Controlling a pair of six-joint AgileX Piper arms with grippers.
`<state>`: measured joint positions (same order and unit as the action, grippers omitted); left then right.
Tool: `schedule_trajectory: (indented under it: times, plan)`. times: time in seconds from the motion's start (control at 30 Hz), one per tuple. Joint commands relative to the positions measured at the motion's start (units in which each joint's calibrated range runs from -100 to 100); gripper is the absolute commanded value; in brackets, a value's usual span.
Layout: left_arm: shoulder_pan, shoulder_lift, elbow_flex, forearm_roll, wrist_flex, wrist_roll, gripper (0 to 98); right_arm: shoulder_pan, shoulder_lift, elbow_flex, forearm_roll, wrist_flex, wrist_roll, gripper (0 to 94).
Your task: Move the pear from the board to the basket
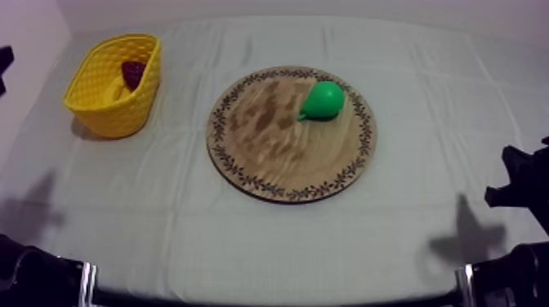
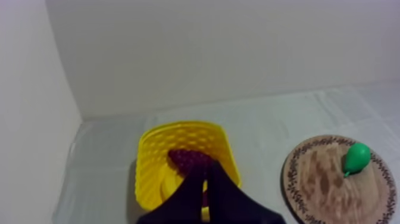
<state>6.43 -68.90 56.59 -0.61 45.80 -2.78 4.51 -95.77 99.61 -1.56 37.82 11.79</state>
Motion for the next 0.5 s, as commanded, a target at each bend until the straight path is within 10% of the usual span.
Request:
schedule_trajectory:
  times: [0.0, 0.47]
  plan:
    - [0.82, 5.24, -8.07, -0.07, 0.04, -0.06, 0.0, 0.01, 0.01, 0.05, -0.02, 0.0, 0.0, 0.5]
    - [10.12, 24.59, -26.85, -0.39, -0.63, 1.25, 0.0, 0.01, 0.01, 0.05, -0.02, 0.0, 0.0, 0.5]
